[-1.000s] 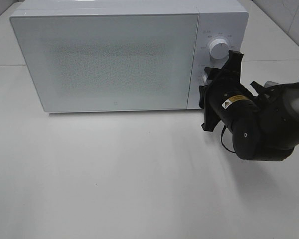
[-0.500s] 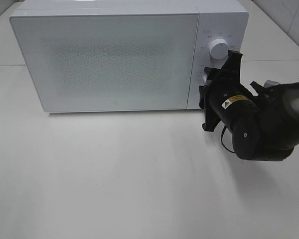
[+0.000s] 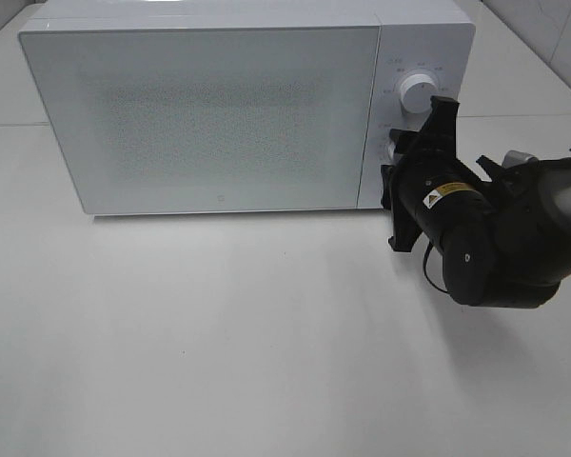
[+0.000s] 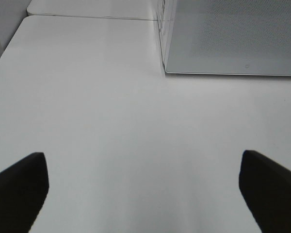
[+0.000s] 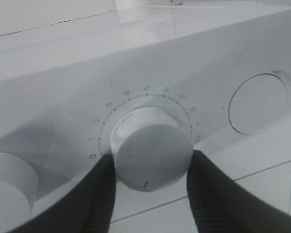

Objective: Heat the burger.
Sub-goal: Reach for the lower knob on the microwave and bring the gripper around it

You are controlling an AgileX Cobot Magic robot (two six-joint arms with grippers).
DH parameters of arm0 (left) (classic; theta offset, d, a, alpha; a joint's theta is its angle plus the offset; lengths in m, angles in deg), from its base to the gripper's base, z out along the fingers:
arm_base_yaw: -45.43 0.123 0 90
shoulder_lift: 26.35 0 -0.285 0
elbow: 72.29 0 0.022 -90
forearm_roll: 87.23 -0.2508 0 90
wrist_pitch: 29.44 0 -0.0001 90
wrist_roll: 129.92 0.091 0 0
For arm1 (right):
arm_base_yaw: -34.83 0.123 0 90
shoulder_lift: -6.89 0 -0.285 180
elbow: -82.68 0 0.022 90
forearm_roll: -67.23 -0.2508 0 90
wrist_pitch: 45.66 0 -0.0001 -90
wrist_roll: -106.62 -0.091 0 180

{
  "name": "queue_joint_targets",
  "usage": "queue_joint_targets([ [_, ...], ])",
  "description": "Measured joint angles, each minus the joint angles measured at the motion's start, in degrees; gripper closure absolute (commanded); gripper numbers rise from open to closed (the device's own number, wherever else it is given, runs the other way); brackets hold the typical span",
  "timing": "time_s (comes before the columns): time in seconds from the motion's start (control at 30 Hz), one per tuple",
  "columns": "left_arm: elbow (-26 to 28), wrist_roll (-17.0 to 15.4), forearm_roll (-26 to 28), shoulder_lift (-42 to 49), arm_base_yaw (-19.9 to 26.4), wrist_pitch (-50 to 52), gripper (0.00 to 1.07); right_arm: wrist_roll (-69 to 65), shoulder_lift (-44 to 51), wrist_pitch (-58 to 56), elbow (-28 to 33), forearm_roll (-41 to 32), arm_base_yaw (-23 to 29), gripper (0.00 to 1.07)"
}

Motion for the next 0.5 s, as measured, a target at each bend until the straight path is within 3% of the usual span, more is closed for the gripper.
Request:
queue_joint_targets([
  [0.3, 0.0, 0.0, 0.0, 0.0, 0.0, 0.0, 0.07, 5.0, 0.0, -0.2, -0.1, -1.9, 0.2, 0.61],
  [0.5, 0.0, 0.0, 0.0, 0.0, 0.0, 0.0, 0.07, 8.2, 0.1, 0.1, -0.2, -5.6, 0.2, 0.45],
])
